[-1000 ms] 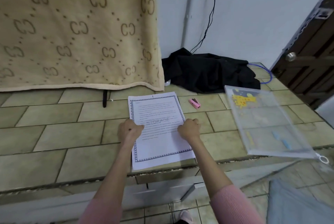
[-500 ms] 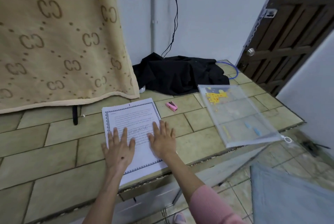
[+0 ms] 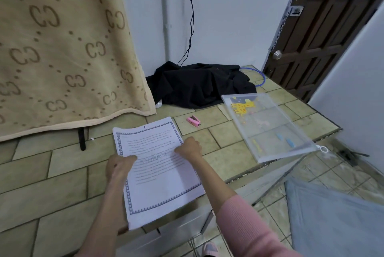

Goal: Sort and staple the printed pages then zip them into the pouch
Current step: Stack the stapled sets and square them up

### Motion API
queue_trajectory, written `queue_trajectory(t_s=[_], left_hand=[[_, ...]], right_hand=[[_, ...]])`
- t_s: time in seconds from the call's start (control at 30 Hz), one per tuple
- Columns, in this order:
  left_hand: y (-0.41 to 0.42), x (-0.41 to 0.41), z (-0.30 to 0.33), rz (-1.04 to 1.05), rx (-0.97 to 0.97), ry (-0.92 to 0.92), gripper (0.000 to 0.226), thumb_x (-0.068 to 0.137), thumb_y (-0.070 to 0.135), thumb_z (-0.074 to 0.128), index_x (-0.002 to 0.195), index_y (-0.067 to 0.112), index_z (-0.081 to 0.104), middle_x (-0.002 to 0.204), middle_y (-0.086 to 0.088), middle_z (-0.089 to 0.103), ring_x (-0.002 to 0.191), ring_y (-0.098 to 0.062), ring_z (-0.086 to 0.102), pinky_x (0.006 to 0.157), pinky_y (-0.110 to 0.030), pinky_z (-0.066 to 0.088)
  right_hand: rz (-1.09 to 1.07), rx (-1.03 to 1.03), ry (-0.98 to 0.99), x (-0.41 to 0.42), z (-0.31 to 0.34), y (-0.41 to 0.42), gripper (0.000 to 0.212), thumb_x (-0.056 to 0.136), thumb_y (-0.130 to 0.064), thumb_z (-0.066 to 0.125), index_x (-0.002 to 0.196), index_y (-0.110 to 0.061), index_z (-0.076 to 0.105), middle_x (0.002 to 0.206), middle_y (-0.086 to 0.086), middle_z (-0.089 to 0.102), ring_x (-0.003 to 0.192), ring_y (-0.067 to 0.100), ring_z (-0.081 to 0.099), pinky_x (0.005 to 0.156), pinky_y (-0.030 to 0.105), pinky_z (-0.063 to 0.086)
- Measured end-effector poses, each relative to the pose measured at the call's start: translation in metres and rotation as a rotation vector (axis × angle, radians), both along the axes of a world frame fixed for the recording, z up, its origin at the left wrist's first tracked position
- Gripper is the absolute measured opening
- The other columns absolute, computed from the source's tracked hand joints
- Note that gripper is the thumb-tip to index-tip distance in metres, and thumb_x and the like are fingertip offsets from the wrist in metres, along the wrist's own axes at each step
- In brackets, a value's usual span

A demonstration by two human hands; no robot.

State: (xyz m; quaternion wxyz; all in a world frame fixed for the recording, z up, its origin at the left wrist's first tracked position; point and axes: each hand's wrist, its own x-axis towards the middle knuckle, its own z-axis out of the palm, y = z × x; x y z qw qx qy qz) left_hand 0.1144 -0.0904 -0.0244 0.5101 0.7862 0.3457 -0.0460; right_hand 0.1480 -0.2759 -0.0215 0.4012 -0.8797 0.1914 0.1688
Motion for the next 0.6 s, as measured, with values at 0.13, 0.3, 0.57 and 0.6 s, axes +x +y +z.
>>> queue_trajectory(t_s=[0.13, 0.3, 0.57, 0.6], left_hand=[[0.002, -0.008, 0.008, -0.057, -0.213, -0.141, 0.040, 0.083, 0.000, 0.065, 0.122, 0.000, 0.056, 0.121, -0.018, 0.061, 0.102, -0.032, 0.060, 0.089, -0.038, 0.047], [0.015, -0.001, 0.037, -0.110, -0.437, -0.341, 0.044, 0.078, 0.012, 0.071, 0.120, 0.008, 0.058, 0.120, -0.013, 0.063, 0.102, -0.029, 0.063, 0.094, -0.054, 0.046], [-0.022, 0.007, 0.095, 0.156, -0.163, -0.683, 0.046, 0.082, 0.017, 0.069, 0.121, -0.001, 0.052, 0.116, -0.007, 0.059, 0.103, -0.020, 0.057, 0.091, -0.034, 0.047], [-0.022, 0.004, 0.086, 0.140, -0.148, -0.662, 0.045, 0.082, 0.016, 0.069, 0.120, -0.002, 0.054, 0.116, -0.009, 0.060, 0.103, -0.020, 0.057, 0.089, -0.032, 0.047]], right_hand=[[0.047, 0.167, -0.008, 0.001, -0.001, -0.005, 0.035, 0.076, -0.016, 0.071, 0.105, -0.001, 0.058, 0.115, 0.012, 0.060, 0.106, 0.027, 0.058, 0.090, 0.035, 0.050], [0.020, 0.587, -0.260, -0.004, 0.036, -0.015, 0.039, 0.079, -0.003, 0.068, 0.115, -0.007, 0.053, 0.115, 0.012, 0.065, 0.101, 0.027, 0.065, 0.084, 0.033, 0.053], [0.141, 0.671, -0.734, -0.002, 0.107, -0.001, 0.037, 0.080, 0.009, 0.061, 0.114, -0.006, 0.061, 0.096, -0.007, 0.066, 0.084, -0.004, 0.064, 0.074, 0.010, 0.050], [0.132, 0.638, -0.701, -0.005, 0.096, -0.003, 0.037, 0.079, 0.008, 0.061, 0.113, -0.007, 0.061, 0.097, -0.008, 0.066, 0.082, -0.008, 0.063, 0.072, 0.010, 0.049]])
